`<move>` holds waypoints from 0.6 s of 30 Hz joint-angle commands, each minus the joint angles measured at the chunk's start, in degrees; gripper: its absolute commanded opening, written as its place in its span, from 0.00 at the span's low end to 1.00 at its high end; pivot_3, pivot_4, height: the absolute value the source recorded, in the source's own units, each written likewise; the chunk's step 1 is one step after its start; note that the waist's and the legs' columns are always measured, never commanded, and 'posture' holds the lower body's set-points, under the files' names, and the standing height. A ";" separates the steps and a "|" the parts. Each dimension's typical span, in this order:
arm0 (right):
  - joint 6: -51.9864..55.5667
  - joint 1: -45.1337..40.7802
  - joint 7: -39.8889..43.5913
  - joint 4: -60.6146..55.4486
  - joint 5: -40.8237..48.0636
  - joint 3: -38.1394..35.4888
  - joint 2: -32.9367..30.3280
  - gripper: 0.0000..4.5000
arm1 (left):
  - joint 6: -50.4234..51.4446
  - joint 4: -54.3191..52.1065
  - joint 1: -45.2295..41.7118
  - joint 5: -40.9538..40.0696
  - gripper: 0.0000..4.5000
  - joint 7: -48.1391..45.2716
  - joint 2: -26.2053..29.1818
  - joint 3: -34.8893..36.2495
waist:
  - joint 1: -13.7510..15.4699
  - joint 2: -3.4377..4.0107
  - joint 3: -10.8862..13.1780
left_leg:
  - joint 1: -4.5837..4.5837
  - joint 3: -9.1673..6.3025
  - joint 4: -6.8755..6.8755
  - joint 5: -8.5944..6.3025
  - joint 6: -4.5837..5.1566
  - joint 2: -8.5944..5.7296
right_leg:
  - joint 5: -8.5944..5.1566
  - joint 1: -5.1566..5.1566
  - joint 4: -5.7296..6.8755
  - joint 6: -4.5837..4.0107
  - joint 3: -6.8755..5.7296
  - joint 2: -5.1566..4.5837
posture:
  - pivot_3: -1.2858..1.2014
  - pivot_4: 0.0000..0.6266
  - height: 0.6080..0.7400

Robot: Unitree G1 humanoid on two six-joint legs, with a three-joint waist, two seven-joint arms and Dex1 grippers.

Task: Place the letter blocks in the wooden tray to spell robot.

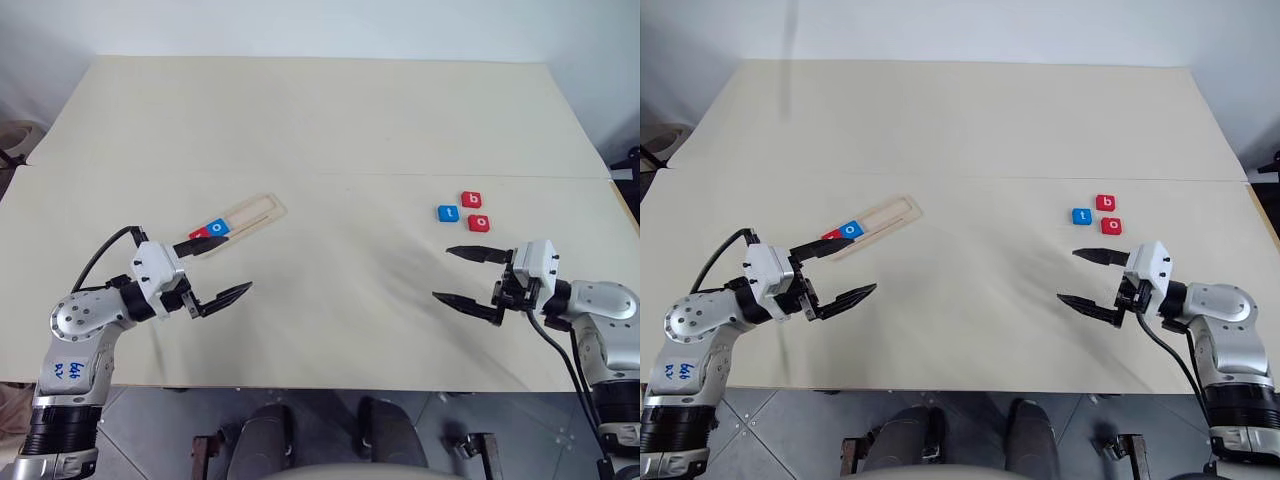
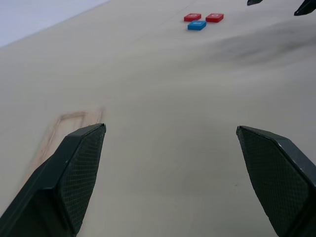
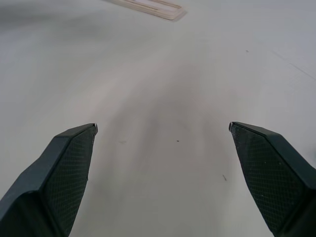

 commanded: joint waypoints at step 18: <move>8.94 -7.27 -5.72 -16.64 3.92 7.20 11.97 1.00 | -1.04 -0.77 19.10 -7.13 1.00 10.99 -9.11 19.86 | 0.16 -0.05 -0.02 | 0.01 -0.34 0.04 -0.06 0.02 0.00 | 0.00 0.01 0.01 0.00 0.01 -0.04 | 0.52 0.24 1.00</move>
